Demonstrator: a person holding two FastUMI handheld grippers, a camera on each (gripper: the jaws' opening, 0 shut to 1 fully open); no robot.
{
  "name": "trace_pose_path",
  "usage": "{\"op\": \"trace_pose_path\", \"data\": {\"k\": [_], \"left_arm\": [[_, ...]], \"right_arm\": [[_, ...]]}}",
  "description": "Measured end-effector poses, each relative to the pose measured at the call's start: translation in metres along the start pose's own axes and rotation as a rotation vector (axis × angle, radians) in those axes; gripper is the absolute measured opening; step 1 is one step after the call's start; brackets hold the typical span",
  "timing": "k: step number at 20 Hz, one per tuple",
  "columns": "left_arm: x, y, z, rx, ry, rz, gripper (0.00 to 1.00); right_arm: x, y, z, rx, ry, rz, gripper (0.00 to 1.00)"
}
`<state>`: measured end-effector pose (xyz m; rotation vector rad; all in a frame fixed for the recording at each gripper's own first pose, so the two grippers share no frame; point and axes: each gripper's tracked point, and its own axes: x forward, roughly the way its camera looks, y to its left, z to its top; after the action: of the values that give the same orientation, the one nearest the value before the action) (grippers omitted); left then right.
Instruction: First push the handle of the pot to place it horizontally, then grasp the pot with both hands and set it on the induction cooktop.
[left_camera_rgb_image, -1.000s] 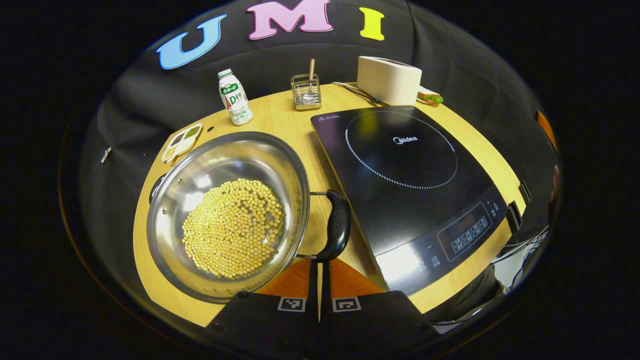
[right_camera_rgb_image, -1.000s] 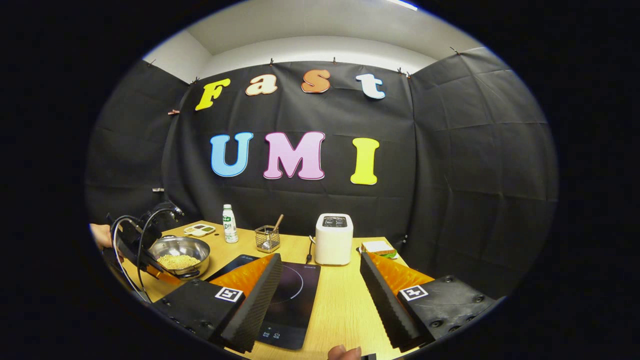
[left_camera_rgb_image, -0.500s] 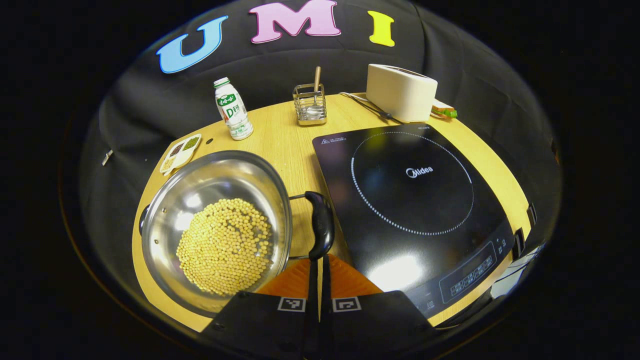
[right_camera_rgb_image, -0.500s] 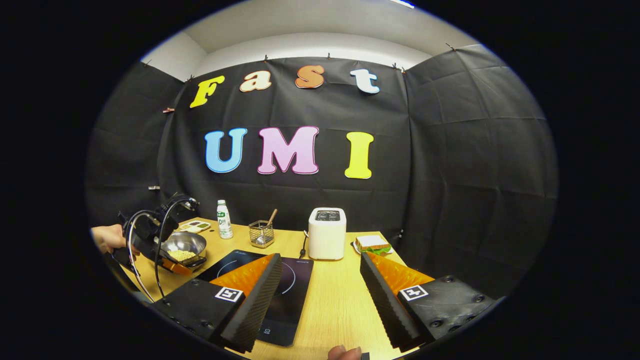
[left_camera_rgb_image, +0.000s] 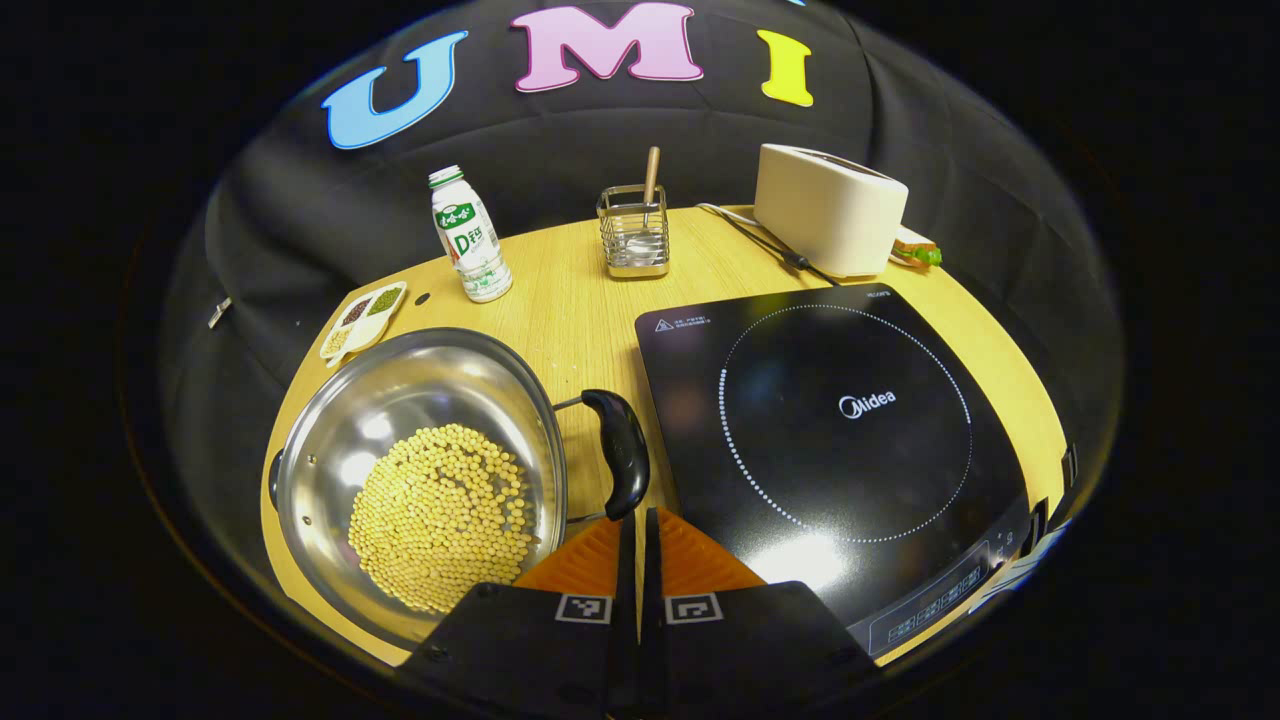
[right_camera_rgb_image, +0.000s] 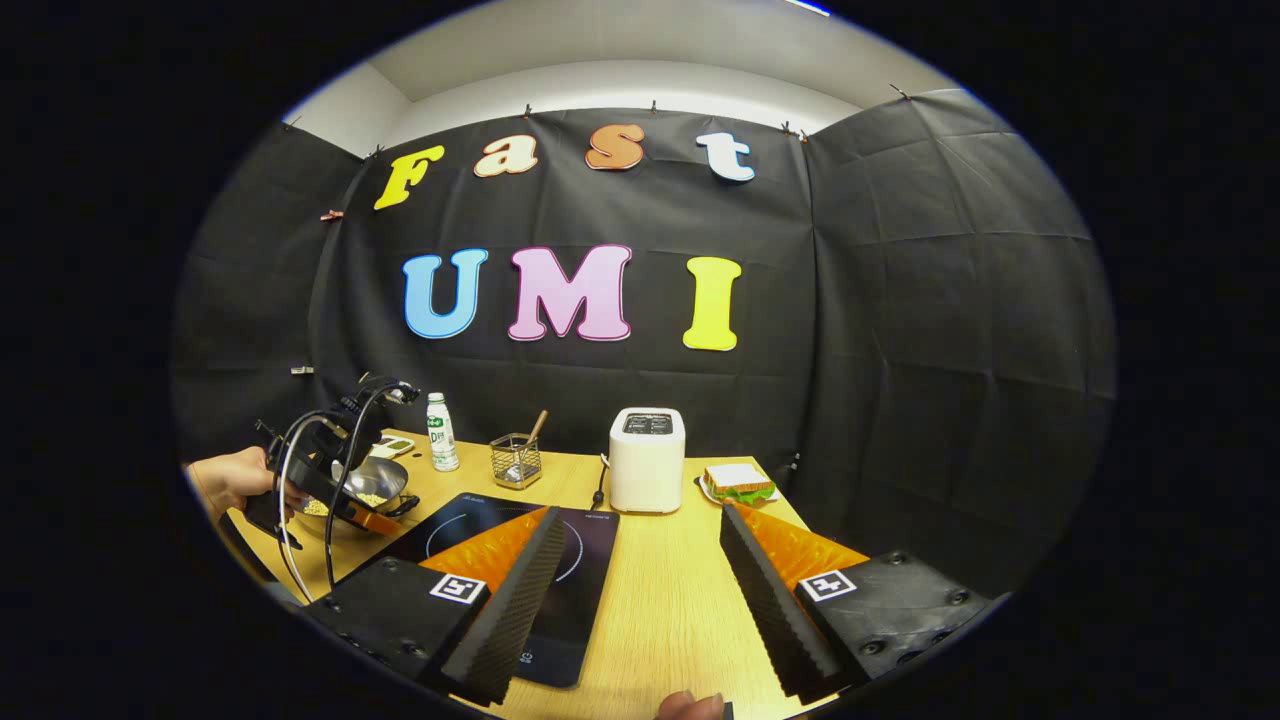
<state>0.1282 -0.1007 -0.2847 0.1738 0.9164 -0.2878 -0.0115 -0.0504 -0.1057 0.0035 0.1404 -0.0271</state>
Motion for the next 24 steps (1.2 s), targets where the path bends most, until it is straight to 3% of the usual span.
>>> {"op": "trace_pose_path", "data": {"k": [3, 8, 11, 16, 20, 24], "left_arm": [[-0.016, 0.006, 0.008, 0.027, -0.115, 0.009, 0.05], [-0.067, 0.020, 0.024, -0.010, -0.294, 0.031, 0.05], [-0.101, 0.052, 0.035, -0.034, -0.409, 0.077, 0.09], [-0.148, 0.118, 0.036, -0.097, -0.547, 0.094, 0.95], [-0.162, 0.187, 0.012, -0.146, -0.526, 0.136, 0.96], [-0.148, 0.234, -0.008, -0.242, -0.435, 0.092, 0.98]], "right_arm": [[0.000, 0.002, -0.001, 0.004, 0.004, -0.003, 0.98], [0.004, 0.023, -0.008, 0.013, 0.034, 0.019, 0.98], [0.010, 0.055, -0.014, 0.031, 0.062, 0.076, 0.99], [0.024, 0.117, -0.017, 0.058, 0.100, 0.176, 0.98], [0.041, 0.171, -0.026, 0.086, 0.157, 0.237, 0.99], [0.061, 0.227, -0.046, 0.163, 0.286, 0.313, 0.98]]}}
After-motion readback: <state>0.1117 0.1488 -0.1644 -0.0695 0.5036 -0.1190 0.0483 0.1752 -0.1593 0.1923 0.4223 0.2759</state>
